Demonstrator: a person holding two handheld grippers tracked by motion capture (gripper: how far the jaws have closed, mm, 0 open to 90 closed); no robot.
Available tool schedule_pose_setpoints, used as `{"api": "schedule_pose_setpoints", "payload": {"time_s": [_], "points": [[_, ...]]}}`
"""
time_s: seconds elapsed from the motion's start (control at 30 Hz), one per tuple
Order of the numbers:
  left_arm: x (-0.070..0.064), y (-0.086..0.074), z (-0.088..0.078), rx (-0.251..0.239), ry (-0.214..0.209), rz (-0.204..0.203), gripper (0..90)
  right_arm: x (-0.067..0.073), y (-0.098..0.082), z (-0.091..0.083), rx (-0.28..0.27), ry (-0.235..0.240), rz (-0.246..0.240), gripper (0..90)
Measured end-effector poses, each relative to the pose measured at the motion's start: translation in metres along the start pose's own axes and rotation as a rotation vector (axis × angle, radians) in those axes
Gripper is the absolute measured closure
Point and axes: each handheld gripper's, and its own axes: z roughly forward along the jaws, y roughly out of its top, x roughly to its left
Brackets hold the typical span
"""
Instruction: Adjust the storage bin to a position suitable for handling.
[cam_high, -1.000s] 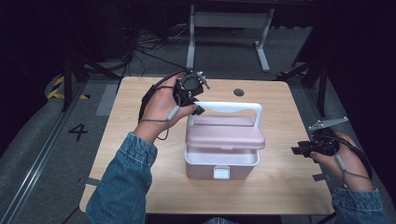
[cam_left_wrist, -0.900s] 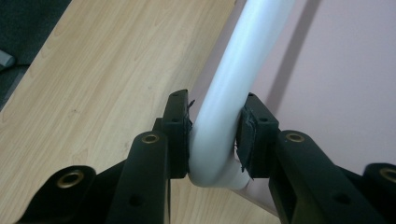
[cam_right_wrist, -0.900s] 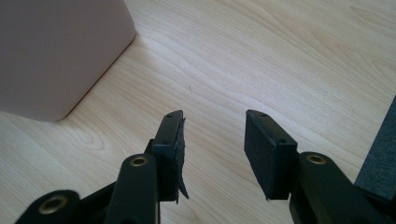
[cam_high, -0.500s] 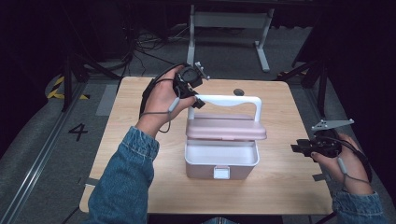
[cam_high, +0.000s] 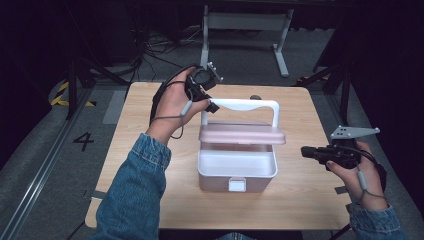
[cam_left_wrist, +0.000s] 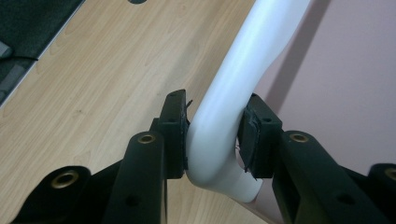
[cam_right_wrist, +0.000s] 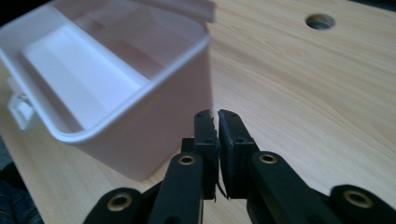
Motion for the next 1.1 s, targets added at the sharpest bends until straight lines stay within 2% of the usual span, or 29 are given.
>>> {"api": "schedule_pose_setpoints", "payload": {"time_s": [0.2,0.37,0.5,0.63,0.9,1.1], "points": [[0.002,-0.001,0.001,-0.002,-0.001,-0.005,65.9,0.018,0.007,0.011,-0.07,0.093,-0.062,90.0],[0.003,-0.001,0.001,-0.005,-0.001,-0.009,65.8,0.029,0.011,0.023,-0.097,0.136,-0.092,90.0],[0.003,-0.002,0.002,-0.008,-0.001,-0.007,65.7,0.04,0.015,0.036,-0.142,0.184,-0.128,90.0],[0.002,-0.002,0.002,-0.006,0.002,-0.003,65.7,0.044,0.017,0.045,-0.196,0.216,-0.135,90.0],[-0.003,-0.003,0.002,-0.003,0.019,-0.002,65.6,0.043,0.021,0.042,-0.296,0.191,-0.114,90.0],[-0.003,-0.005,0.002,-0.017,0.013,-0.012,65.0,0.043,0.021,0.042,-0.301,0.182,-0.118,90.0]]}}
